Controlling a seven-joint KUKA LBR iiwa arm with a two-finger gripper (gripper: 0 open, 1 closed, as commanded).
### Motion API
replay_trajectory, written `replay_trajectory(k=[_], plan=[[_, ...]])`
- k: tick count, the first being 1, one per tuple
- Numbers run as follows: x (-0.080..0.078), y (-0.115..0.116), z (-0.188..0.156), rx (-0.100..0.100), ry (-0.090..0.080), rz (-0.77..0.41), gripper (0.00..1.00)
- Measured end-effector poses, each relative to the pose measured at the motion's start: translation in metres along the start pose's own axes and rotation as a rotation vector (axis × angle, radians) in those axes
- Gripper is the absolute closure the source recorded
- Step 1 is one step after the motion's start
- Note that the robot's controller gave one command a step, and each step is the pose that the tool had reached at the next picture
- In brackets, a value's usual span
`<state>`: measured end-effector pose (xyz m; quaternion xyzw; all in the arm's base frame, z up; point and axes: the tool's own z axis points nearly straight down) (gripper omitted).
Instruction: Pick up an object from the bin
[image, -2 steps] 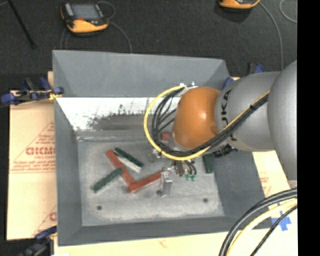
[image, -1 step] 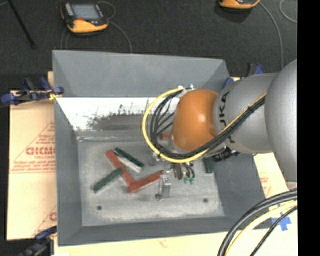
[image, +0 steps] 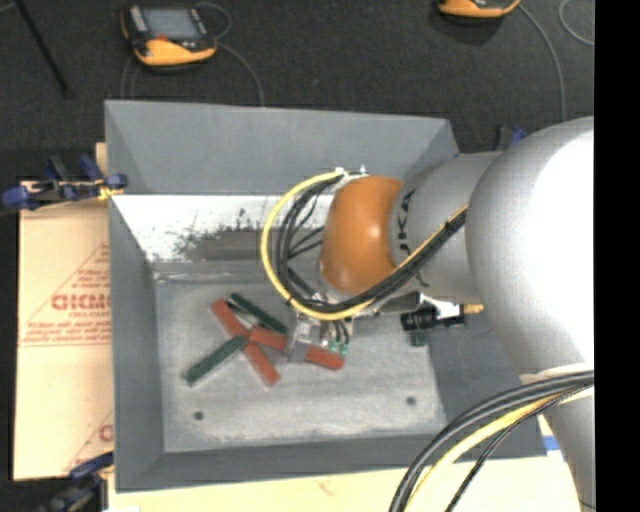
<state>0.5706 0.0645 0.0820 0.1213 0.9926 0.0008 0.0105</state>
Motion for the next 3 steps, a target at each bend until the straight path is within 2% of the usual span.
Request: replay_trajectory(k=[1,2,3], plan=[[0.000,0.000,0.000,0.000,0.000,-0.001,1.00],[0.015,0.010,-0.034,0.005,0.022,-0.010,1.00],[-0.020,-0.011,-0.167,0.003,0.016,-0.048,1.00]])
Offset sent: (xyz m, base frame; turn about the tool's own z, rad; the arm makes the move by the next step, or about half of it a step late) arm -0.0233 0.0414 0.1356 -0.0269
